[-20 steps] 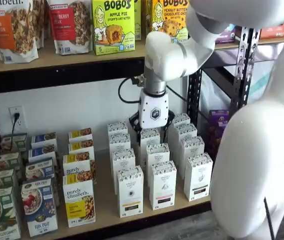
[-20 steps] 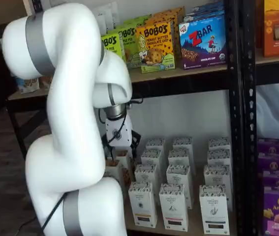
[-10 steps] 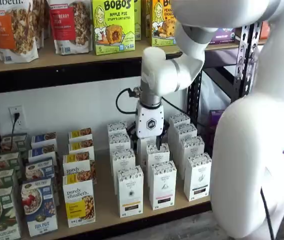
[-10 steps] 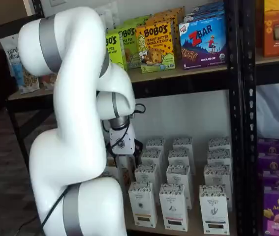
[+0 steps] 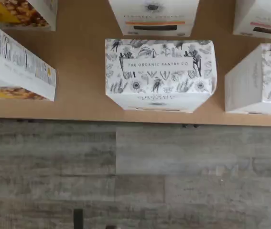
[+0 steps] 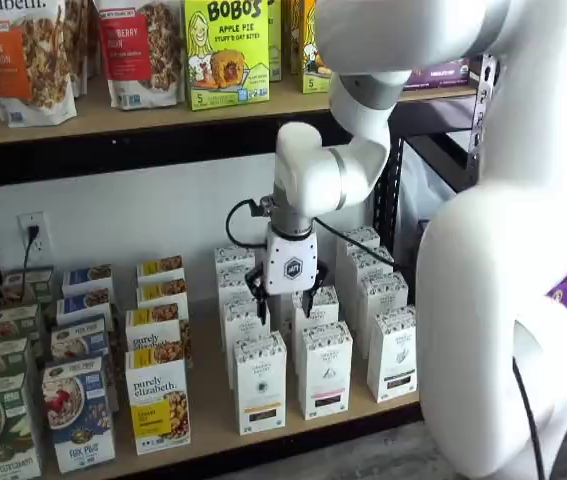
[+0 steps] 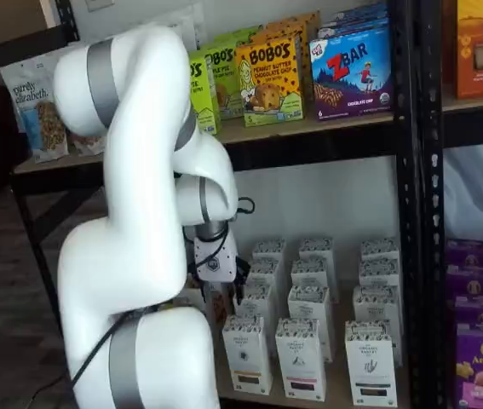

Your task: Pick up the white box with a yellow strip in the middle, on the bottom shelf, the fourth box from the left

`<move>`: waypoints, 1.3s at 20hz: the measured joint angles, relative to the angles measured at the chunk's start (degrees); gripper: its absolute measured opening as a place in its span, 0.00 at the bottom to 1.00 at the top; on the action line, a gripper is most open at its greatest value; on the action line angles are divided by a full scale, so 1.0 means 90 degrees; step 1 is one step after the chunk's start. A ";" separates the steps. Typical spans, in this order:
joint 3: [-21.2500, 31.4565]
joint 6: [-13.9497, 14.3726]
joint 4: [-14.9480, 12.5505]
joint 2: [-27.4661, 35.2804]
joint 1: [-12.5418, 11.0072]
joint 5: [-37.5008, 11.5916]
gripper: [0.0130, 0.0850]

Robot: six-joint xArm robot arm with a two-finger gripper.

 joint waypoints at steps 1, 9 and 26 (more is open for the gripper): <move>-0.0063 0.0019 -0.0003 0.0106 0.0018 -0.0040 1.00; -0.0518 0.0200 -0.0063 0.0835 0.0160 -0.0327 1.00; -0.1113 0.0233 -0.0052 0.1762 0.0220 -0.0728 1.00</move>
